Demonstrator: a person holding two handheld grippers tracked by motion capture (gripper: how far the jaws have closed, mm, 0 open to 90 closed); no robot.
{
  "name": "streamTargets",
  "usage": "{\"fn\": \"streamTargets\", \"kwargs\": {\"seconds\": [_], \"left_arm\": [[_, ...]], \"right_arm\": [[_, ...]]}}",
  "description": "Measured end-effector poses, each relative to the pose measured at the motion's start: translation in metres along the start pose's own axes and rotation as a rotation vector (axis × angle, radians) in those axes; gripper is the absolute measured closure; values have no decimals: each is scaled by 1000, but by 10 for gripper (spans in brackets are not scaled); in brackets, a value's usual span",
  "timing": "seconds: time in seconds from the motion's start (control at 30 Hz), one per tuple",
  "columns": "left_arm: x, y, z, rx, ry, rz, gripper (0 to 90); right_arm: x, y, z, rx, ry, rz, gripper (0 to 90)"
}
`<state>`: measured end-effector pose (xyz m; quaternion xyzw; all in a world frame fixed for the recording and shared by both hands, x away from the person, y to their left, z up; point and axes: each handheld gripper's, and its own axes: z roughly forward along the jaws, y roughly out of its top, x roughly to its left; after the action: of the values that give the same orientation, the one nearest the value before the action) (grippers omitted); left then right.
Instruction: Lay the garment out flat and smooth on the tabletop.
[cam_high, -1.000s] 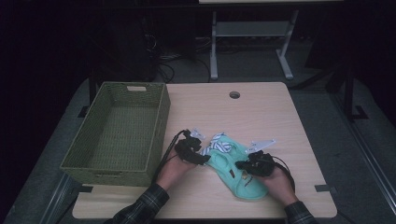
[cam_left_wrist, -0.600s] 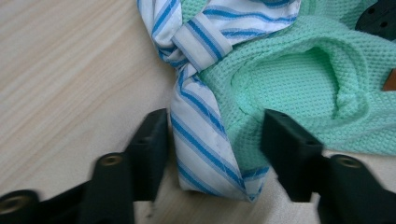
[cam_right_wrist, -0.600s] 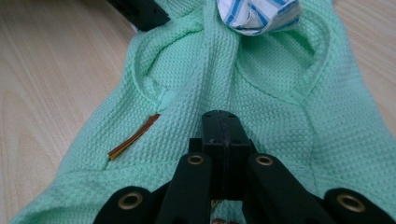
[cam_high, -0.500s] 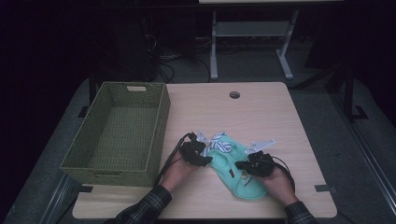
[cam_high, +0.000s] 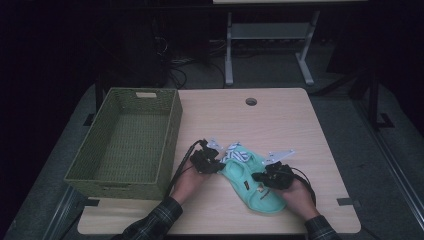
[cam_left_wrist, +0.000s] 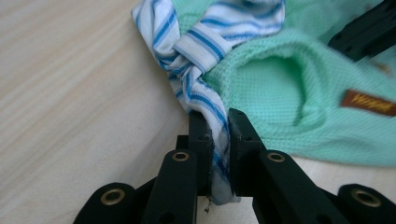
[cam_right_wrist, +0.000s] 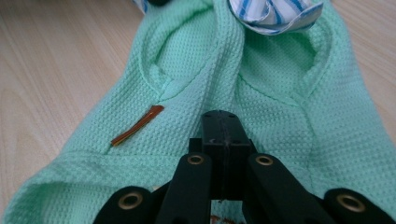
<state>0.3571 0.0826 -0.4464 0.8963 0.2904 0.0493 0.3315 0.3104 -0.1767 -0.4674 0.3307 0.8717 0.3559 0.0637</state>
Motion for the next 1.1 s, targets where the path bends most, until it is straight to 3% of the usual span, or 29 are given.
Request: {"fn": "streamTargets", "kwargs": {"seconds": [0.13, 0.4, 0.8, 0.93, 1.1], "left_arm": [[1, 5, -15, -59, -15, -16, 817], [1, 16, -39, -151, -31, -5, 819], [-1, 31, -61, -212, -24, 63, 819], [-2, 32, -63, -230, -22, 55, 819], [2, 31, -65, -226, -3, 66, 819]], "right_arm": [[-1, 1, 0, 1, 3, 1, 900], [-1, 11, 10, 0, 5, -3, 900], [6, 37, 35, -14, -9, -17, 900], [6, 45, 44, -28, -9, -13, 900], [3, 46, 33, -46, -16, -18, 899]]}}
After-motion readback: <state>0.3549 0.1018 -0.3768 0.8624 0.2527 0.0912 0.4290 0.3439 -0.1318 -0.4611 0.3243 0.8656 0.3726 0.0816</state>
